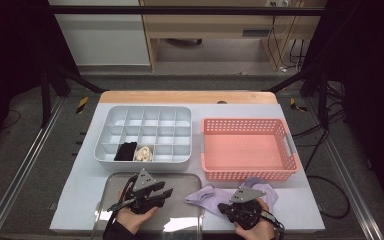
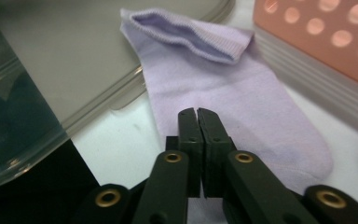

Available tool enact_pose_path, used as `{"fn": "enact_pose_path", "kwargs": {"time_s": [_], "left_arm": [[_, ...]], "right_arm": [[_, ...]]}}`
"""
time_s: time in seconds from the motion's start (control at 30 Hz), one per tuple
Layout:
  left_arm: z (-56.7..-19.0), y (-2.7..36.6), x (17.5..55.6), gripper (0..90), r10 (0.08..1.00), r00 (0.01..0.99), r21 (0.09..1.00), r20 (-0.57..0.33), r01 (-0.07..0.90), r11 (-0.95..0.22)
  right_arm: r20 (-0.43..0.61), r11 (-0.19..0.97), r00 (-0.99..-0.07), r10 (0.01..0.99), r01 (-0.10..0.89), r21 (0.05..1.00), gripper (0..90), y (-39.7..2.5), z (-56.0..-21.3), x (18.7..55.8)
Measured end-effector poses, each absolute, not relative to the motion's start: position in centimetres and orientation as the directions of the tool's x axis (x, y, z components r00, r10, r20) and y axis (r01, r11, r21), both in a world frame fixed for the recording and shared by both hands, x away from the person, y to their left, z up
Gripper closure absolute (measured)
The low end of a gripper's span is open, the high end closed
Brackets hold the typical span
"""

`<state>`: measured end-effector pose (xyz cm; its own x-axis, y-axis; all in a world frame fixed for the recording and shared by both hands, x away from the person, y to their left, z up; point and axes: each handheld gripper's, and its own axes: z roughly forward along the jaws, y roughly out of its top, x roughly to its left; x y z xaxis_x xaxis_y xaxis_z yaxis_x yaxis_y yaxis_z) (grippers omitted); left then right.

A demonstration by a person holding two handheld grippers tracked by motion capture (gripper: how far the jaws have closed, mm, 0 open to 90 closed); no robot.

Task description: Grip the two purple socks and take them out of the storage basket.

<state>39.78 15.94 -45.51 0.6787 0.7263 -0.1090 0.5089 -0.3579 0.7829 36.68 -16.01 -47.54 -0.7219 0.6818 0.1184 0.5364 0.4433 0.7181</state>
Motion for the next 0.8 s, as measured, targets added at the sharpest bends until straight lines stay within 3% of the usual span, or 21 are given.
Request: {"fn": "enact_pose_path", "kwargs": {"time_s": [0.23, 0.47, 0.53, 0.6, 0.73, 0.8], "left_arm": [[-45.4, 17.0, 39.7, 58.2, 0.740, 0.665, 0.780, -0.099, 0.514, -0.357], [-45.2, 18.7, 39.4, 58.1, 0.759, 0.641, 0.789, -0.114, 0.522, -0.323], [-45.3, 19.0, 39.4, 58.1, 0.764, 0.634, 0.789, -0.120, 0.528, -0.314], [-45.3, 19.3, 39.4, 58.1, 0.769, 0.627, 0.790, -0.127, 0.533, -0.304], [-45.3, 19.7, 39.6, 58.3, 0.773, 0.621, 0.789, -0.129, 0.537, -0.299], [-45.4, 19.7, 39.6, 58.4, 0.773, 0.620, 0.788, -0.131, 0.538, -0.298]], "right_arm": [[0.127, 0.354, -0.727, 0.675, 0.470, 0.809, 75.4, -13.8, -46.7, 37.0], [0.099, 0.363, -0.730, 0.676, 0.447, 0.818, 56.0, -11.6, -46.8, 37.6], [0.086, 0.385, -0.736, 0.671, 0.446, 0.808, 56.0, -11.2, -46.9, 38.0], [0.063, 0.401, -0.736, 0.674, 0.437, 0.805, 62.2, -10.7, -47.0, 38.4], [0.042, 0.429, -0.744, 0.667, 0.430, 0.794, 86.5, -10.1, -46.7, 39.2], [0.050, 0.432, -0.751, 0.659, 0.432, 0.792, 89.4, -9.7, -46.3, 39.6]]}}
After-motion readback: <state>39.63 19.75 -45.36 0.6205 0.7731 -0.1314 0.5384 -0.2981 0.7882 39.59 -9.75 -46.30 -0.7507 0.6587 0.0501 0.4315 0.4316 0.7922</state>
